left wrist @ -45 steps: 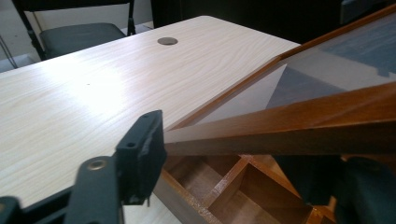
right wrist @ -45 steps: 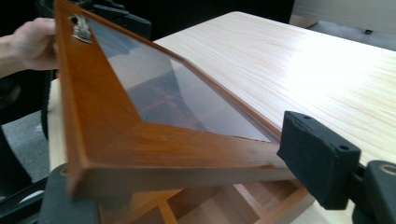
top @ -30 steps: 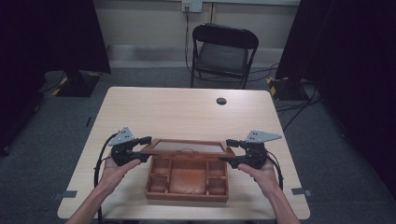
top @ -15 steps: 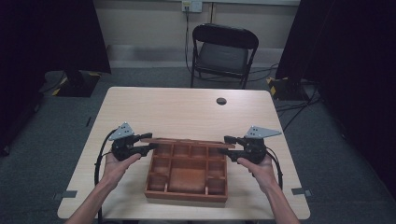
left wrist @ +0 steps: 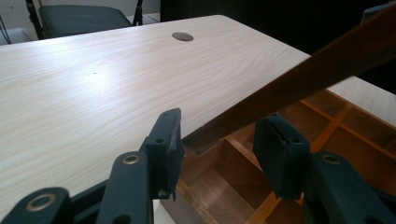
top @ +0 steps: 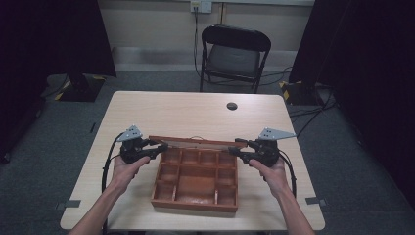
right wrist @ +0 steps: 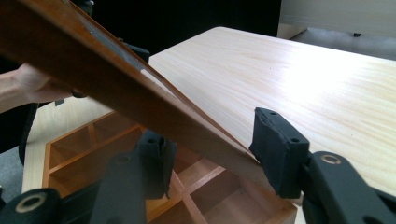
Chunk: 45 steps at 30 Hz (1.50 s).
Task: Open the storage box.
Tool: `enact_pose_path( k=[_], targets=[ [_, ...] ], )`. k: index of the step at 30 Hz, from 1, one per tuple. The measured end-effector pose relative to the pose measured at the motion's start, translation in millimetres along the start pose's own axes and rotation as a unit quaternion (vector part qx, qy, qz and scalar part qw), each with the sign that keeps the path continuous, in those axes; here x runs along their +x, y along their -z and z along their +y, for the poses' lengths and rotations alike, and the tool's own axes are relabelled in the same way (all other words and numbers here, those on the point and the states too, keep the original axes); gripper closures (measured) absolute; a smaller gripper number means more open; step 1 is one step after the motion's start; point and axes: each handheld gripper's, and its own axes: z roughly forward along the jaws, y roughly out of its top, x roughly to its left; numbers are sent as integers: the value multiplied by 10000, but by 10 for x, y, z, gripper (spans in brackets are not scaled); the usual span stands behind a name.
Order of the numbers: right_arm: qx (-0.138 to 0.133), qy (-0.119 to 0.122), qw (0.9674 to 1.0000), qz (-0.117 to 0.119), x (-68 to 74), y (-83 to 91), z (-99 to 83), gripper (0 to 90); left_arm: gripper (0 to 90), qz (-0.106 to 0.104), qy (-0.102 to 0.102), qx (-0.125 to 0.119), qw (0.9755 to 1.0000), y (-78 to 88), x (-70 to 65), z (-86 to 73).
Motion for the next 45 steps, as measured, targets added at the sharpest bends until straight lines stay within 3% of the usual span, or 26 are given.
enact_pose_path(
  k=[8, 9, 18, 23, 28, 37, 45],
  targets=[
    [-99, -35, 9999, -33, -52, -20, 2, 521, 486, 29, -139, 135, 9998, -81, 47, 12],
    [-113, -43, 9999, -31, -59, -22, 1, 524, 477, 34, -231, 175, 9996, -94, 61, 40],
    [-136, 25, 9998, -119, -92, -44, -9, 534, 509, -39, -219, 132, 9997, -134, 70, 55],
    [-93, 40, 9998, -182, -100, -92, -25, 494, 526, -2, -301, 136, 9995, -137, 71, 59],
    [21, -6, 9997, -246, -129, -170, -61, 500, 532, -9, -275, 150, 9995, -135, 71, 58],
    [-143, -139, 9995, -231, -206, -221, -67, 517, 561, -43, -108, 117, 9999, -132, 110, 60],
    [-118, -178, 9995, -239, -258, -258, -58, 519, 581, -98, -17, 140, 9999, -134, 142, 68]
  ],
)
